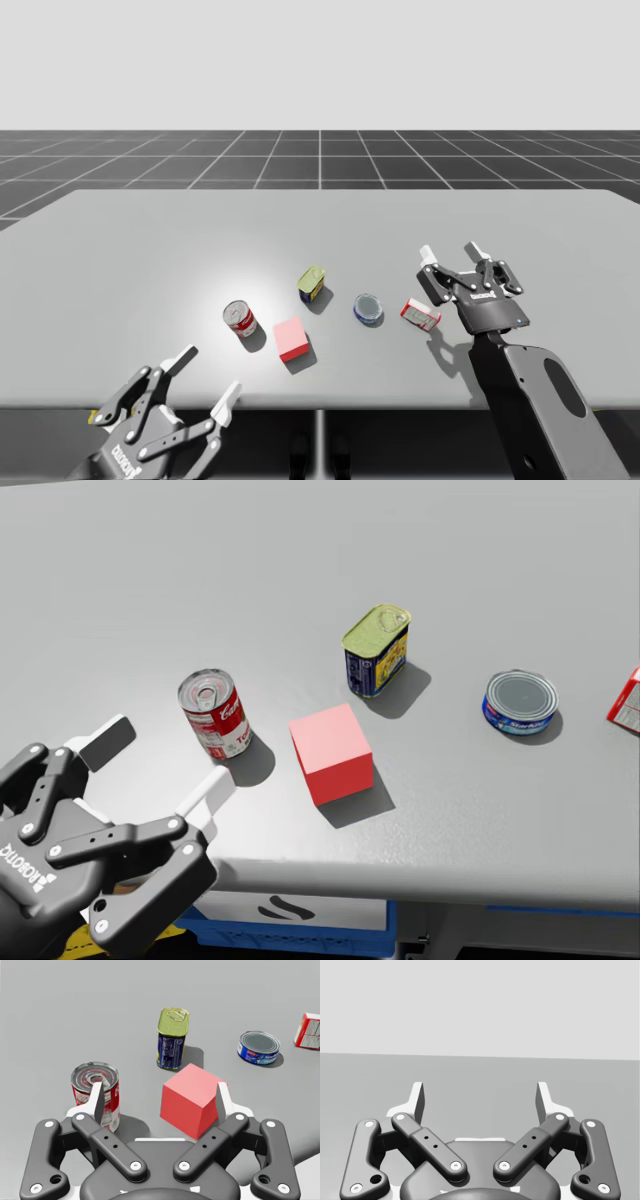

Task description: Find the red cube and pick it up.

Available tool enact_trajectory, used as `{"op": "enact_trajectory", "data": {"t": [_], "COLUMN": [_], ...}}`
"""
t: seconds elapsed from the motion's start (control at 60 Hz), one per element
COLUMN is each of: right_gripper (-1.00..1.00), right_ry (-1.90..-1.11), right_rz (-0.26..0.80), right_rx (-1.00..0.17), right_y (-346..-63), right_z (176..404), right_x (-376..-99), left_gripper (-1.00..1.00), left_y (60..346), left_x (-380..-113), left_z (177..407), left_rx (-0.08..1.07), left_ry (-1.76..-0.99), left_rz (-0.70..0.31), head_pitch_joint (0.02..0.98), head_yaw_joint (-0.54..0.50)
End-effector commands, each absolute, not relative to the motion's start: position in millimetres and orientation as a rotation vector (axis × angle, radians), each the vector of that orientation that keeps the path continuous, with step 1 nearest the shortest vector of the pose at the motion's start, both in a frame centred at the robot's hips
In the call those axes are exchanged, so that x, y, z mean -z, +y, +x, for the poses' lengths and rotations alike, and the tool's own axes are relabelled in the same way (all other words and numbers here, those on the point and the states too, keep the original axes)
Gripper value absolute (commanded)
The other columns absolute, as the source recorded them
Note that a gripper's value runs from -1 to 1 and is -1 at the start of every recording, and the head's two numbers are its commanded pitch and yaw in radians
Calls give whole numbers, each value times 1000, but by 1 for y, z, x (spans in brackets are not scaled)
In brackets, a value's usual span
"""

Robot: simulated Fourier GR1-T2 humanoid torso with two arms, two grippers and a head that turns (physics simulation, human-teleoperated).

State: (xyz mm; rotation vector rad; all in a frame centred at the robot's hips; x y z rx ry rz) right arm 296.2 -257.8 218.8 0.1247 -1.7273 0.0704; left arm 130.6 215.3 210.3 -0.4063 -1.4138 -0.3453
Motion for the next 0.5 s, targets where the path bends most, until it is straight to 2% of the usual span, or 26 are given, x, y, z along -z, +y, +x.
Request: {"op": "enact_trajectory", "data": {"t": [0.017,0.25,0.5], "right_gripper": [-1000,-1000,-1000], "right_ry": [-1727,-1729,-1729], "right_rz": [127,144,149], "right_rx": [-71,-76,-76], "right_y": [-258,-258,-258], "right_z": [296,296,296], "right_x": [-219,-219,-219], "left_gripper": [-1000,-1000,-1000], "left_y": [200,179,166], "left_x": [-186,-162,-150], "left_z": [122,140,169], "left_rx": [359,384,411], "left_ry": [-1364,-1302,-1260], "left_rz": [-451,-487,-458], "head_pitch_joint": [918,920,922], "head_yaw_joint": [138,138,134]}}
